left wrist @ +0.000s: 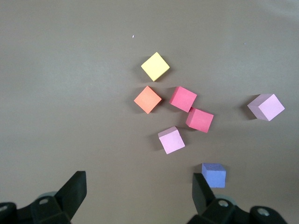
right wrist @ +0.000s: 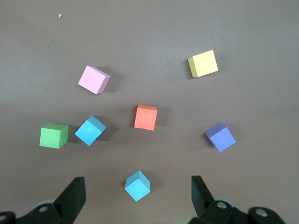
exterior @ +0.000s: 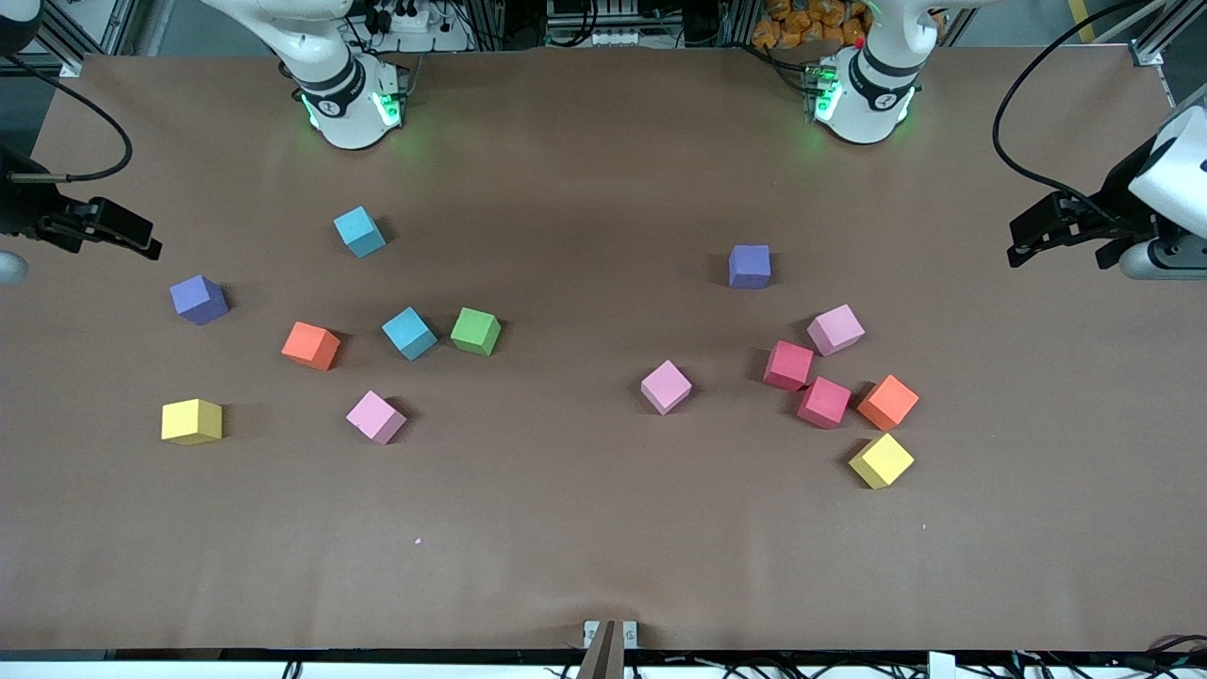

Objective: Form number 2 with 11 blocks

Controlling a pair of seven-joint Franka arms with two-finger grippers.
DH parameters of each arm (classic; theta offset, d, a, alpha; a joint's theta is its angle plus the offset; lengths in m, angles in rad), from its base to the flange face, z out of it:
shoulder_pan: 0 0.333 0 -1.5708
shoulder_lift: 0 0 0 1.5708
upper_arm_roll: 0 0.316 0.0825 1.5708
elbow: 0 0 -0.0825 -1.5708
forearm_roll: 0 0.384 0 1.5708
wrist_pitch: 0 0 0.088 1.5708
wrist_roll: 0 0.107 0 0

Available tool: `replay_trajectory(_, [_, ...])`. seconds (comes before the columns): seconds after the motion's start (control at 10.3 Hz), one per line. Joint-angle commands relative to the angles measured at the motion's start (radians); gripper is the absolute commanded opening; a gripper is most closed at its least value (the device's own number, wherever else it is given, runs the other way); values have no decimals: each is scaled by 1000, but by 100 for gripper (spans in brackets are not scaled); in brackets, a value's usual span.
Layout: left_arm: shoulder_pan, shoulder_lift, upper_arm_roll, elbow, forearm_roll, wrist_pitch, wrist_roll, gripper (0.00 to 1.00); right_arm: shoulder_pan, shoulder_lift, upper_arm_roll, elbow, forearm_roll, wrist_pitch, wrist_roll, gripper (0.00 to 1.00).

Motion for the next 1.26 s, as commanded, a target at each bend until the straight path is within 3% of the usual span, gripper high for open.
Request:
replay_trajectory(0.0, [5,-1,-2,6,-13,-10,17,100,-6,-33,4,-57,12,43,-3,100])
replay_trajectory(1.16, [-6,14,-2,8,-13,-13,11,100,6,-35,1,-117,10,78,0,100])
